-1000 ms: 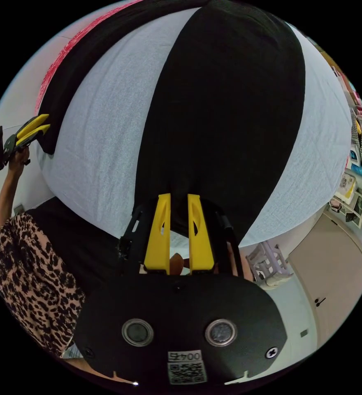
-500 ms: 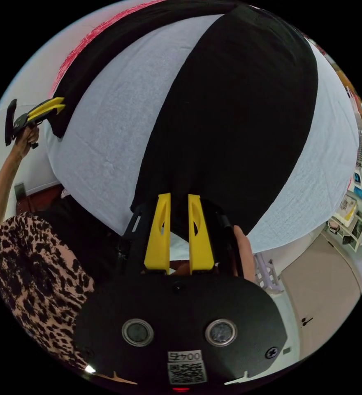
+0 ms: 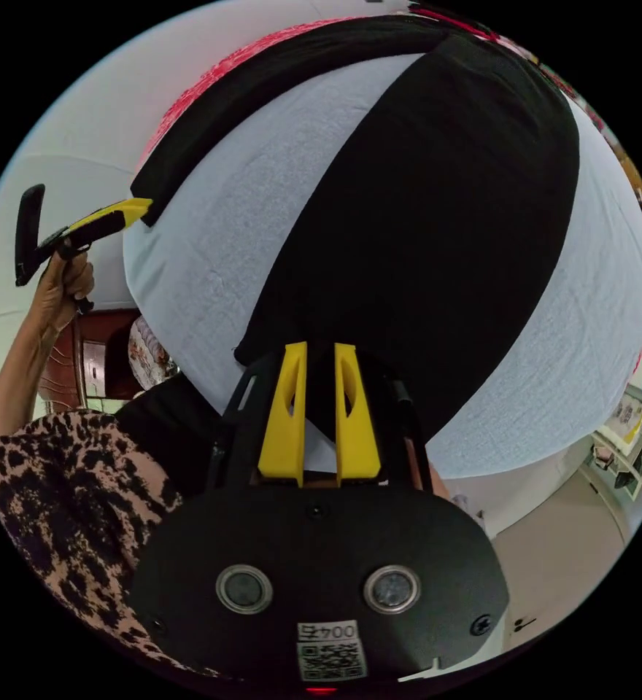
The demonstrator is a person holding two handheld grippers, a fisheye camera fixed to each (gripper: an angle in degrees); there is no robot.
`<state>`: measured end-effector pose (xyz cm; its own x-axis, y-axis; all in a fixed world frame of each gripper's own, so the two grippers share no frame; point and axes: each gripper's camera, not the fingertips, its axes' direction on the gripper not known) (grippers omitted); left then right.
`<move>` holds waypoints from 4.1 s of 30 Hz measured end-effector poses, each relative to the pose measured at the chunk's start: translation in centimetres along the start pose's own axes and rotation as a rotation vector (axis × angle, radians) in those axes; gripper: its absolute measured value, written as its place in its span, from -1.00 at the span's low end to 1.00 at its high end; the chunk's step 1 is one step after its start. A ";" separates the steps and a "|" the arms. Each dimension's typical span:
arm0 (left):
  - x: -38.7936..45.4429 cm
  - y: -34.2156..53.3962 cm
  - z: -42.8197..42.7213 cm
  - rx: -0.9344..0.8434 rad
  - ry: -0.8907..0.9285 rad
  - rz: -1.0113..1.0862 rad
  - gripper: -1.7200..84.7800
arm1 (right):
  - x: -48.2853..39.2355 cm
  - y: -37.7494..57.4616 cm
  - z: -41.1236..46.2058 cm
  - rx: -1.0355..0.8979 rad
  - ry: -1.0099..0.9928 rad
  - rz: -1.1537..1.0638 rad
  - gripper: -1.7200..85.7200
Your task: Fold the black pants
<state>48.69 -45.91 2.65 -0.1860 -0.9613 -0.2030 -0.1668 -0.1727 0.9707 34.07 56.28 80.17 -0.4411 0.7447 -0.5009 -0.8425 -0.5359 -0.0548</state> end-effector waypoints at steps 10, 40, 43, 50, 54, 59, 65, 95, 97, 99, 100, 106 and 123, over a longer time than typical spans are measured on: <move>5.9 0.4 6.2 -0.037 0.135 0.208 -0.65 | 0.8 4.4 -6.2 0.085 -0.097 0.026 -0.79; 31.1 4.8 16.1 0.151 0.045 -0.134 -0.69 | 27.2 16.6 -45.6 0.508 -0.680 -0.203 -0.65; 31.0 5.3 16.7 0.144 0.006 -0.157 -0.67 | 27.9 14.3 -47.8 0.498 -0.709 -0.184 -0.65; 29.3 3.7 20.1 0.274 0.047 -0.189 -0.65 | 27.6 7.5 -54.7 0.444 -0.636 -0.154 -0.67; 28.7 0.8 22.2 0.277 0.083 -0.190 -0.63 | 28.6 2.4 -58.3 0.461 -0.651 -0.110 -0.66; 29.0 -3.0 23.6 0.241 0.056 -0.168 -0.61 | 32.1 -6.5 -62.8 0.473 -0.656 -0.019 -0.65; 29.7 -7.5 25.3 0.279 -0.015 -0.293 -0.59 | 36.6 -20.2 -66.8 0.414 -0.651 -0.005 -0.65; 36.5 -20.8 28.5 0.330 -0.151 -0.714 -0.57 | 31.8 -50.6 -74.3 0.221 -0.410 -0.122 -0.81; 36.2 -21.8 28.6 0.310 -0.164 -0.684 -0.57 | 31.4 -50.5 -75.2 0.253 -0.393 -0.138 -0.79; 35.5 -23.2 28.4 0.290 -0.182 -0.645 -0.57 | 30.5 -49.9 -76.4 0.304 -0.349 -0.181 -0.78; 35.3 -23.5 28.4 0.287 -0.184 -0.637 -0.57 | 29.4 -49.3 -77.2 0.345 -0.313 -0.231 -0.78; 31.2 -27.6 27.1 0.296 -0.313 -0.574 -0.54 | 20.5 -48.0 -77.1 0.415 -0.166 -0.539 -0.70; 26.9 -29.7 28.1 0.423 -0.379 -0.538 -0.49 | 14.7 -53.1 -72.4 0.377 -0.100 -0.634 -0.58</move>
<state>21.47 -60.61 -35.24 -0.2804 -0.6166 -0.7357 -0.6683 -0.4248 0.6107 94.73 66.84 13.18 0.1540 0.9080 -0.3897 -0.9858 0.1679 0.0016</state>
